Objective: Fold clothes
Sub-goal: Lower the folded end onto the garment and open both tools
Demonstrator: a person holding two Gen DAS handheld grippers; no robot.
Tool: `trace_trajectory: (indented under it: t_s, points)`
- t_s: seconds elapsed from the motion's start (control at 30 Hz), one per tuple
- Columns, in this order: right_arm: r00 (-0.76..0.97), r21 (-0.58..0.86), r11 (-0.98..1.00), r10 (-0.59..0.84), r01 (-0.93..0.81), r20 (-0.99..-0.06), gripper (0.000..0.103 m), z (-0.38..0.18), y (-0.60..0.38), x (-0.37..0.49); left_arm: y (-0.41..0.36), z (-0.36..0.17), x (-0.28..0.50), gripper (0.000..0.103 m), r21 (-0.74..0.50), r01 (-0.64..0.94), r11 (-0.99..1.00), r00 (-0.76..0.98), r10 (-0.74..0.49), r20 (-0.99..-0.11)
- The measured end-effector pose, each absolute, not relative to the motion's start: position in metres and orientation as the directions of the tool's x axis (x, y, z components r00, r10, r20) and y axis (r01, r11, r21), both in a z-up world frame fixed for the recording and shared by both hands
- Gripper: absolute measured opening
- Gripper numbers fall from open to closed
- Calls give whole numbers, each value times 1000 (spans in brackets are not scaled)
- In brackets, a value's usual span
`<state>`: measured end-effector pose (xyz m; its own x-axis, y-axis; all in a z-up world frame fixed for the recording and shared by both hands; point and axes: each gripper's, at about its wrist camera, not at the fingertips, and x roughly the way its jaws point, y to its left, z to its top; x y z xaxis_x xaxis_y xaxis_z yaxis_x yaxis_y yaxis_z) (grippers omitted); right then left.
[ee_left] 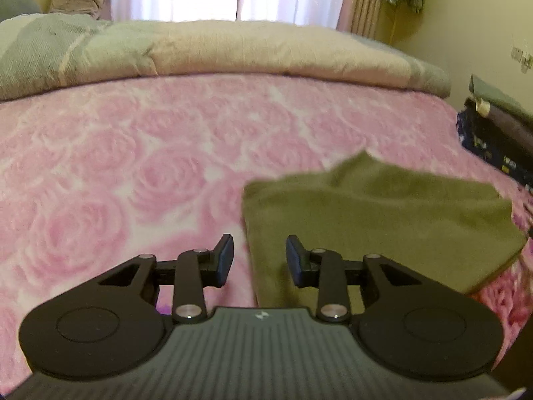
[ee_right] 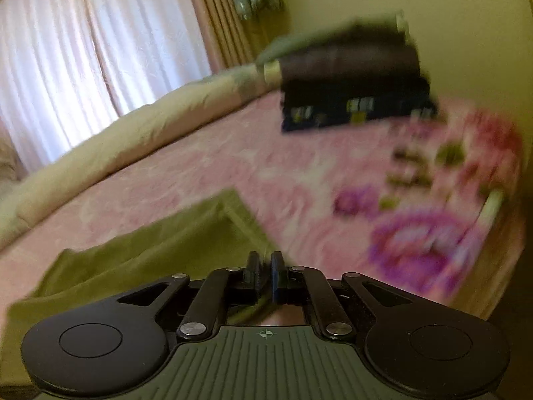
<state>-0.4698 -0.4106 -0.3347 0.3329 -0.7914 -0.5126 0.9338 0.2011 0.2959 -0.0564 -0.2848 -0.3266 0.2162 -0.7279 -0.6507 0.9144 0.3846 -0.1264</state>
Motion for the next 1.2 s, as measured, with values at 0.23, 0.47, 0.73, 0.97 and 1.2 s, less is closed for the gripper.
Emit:
trace_trajectory:
  t_s: [0.23,0.47,0.73,0.97,1.2]
  points:
    - [429,228,364,-741,903,-517,4,-326,-427,-433,-332,-330,-61,14,-104,954,280,149,-749,-646]
    - [401,289,282,-707,915,-582,3,-367,-480,-434,-369,-359,-57,15,-68,959,277,151,-697,-701]
    - [365,325,213,-759,922,-539,4,-331,-447,-472,-320,-339,-63,14,-113,936,333,179,-728,-662]
    - [376,196,330,-673,923,-637,4,-357,-415,-456,-279,-356,-104,16,-48,957,285,167,-682,-712]
    - [328,170,290,-689,942,-647,4,-332,-395,-462,-262,-334,-118,19,-48,933,358,218,-664,-715]
